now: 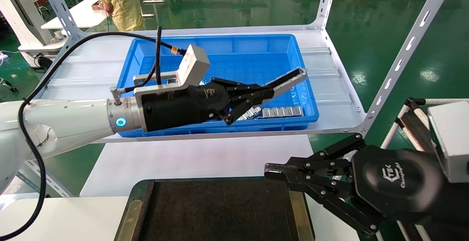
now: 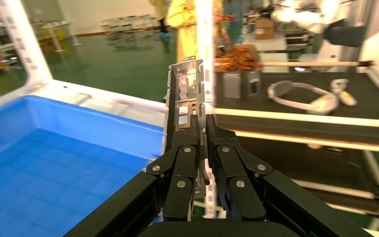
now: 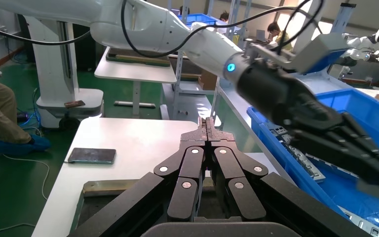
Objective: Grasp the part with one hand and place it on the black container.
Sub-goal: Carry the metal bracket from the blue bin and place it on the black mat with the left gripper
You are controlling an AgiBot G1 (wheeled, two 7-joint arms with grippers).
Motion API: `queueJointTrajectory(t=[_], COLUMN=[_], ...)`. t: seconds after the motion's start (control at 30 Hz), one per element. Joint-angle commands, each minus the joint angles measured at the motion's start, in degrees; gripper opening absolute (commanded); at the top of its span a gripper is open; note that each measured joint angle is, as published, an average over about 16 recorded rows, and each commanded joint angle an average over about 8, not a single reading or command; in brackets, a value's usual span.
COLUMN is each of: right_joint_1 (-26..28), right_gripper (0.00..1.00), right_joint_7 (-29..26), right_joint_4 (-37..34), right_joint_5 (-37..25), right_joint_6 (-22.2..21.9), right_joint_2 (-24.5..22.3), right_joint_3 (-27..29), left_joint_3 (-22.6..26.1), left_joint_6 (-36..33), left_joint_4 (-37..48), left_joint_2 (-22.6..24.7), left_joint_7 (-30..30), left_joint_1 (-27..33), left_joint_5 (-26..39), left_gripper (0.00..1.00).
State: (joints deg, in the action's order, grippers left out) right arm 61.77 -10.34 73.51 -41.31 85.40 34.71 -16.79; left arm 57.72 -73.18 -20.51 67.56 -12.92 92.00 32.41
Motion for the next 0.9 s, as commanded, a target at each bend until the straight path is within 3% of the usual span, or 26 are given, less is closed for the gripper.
queueJointTrajectory(t=[0.03, 0.23, 0.43, 0.6, 0.9], right_joint_1=[0.0, 0.0, 0.0, 0.0, 0.0], right_gripper=[0.00, 0.00, 0.00, 0.00, 0.00], right_joint_7=[0.0, 0.0, 0.0, 0.0, 0.0], right_joint_4=[0.0, 0.0, 0.0, 0.0, 0.0], right_joint_5=[0.0, 0.0, 0.0, 0.0, 0.1], right_joint_6=[0.0, 0.0, 0.0, 0.0, 0.0], right_joint_2=[0.0, 0.0, 0.0, 0.0, 0.0], right_joint_3=[0.0, 0.0, 0.0, -0.1, -0.1], left_joint_3=[0.0, 0.6, 1.6, 2.6, 4.6], left_joint_6=[-2.2, -4.5, -1.6, 5.2, 23.5], left_joint_4=[-0.4, -7.7, -18.7, -29.1, -45.5], left_joint_2=[-0.7, -5.1, -10.1, -14.4, -20.4], left_joint_7=[0.0, 0.8, 2.8, 5.3, 8.3], left_joint_1=[-0.6, -5.3, -11.7, -18.3, -31.0], left_joint_5=[-0.2, -0.4, -0.1, 0.2, 1.3], left_gripper=[0.00, 0.00, 0.00, 0.00, 0.00])
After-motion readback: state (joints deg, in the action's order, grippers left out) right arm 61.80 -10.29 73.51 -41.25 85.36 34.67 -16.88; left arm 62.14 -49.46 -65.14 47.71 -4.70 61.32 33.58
